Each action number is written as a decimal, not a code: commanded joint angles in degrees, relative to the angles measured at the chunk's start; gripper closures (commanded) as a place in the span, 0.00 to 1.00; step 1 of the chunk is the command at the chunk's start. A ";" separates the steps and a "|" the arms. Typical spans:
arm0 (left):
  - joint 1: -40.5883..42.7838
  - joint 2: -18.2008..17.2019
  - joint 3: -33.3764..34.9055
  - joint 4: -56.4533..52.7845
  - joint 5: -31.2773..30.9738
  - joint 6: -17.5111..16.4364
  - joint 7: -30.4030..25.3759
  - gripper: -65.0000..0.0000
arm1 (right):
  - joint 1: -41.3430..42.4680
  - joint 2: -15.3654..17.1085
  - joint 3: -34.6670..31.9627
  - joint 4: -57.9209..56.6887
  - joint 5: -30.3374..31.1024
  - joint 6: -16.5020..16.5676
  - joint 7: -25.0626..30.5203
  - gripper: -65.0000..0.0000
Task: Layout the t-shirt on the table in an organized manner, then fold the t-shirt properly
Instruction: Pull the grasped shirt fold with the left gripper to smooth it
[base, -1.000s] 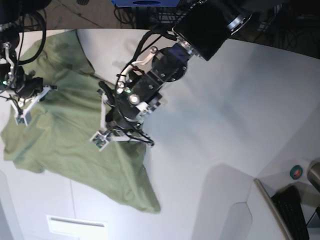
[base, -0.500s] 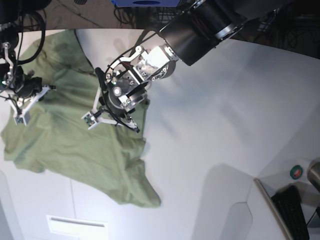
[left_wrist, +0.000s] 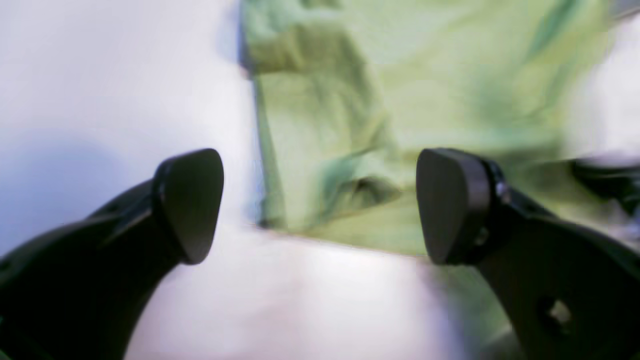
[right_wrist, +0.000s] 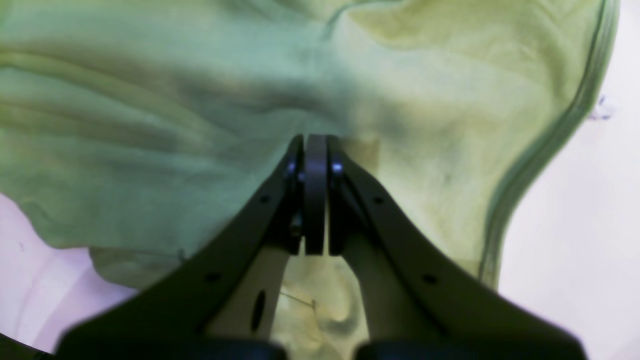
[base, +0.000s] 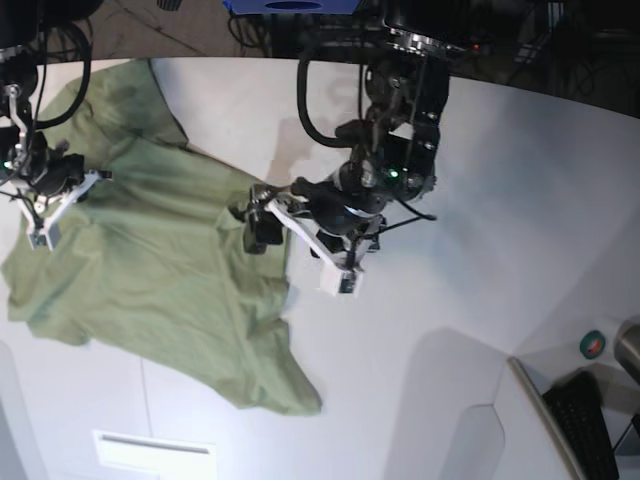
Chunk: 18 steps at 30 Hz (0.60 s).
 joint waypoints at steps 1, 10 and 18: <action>-0.94 -1.45 -0.98 -0.90 -5.14 -1.64 -0.29 0.11 | 0.62 0.93 0.40 0.78 0.29 0.10 0.75 1.00; -0.41 -6.20 -0.98 -8.02 -22.37 -1.82 -0.38 0.11 | 0.62 0.93 0.40 0.78 0.29 0.10 0.75 1.00; -0.15 -5.94 3.68 -9.78 -22.29 -1.82 -0.55 0.11 | 0.62 0.93 0.40 0.78 0.29 0.10 0.75 1.00</action>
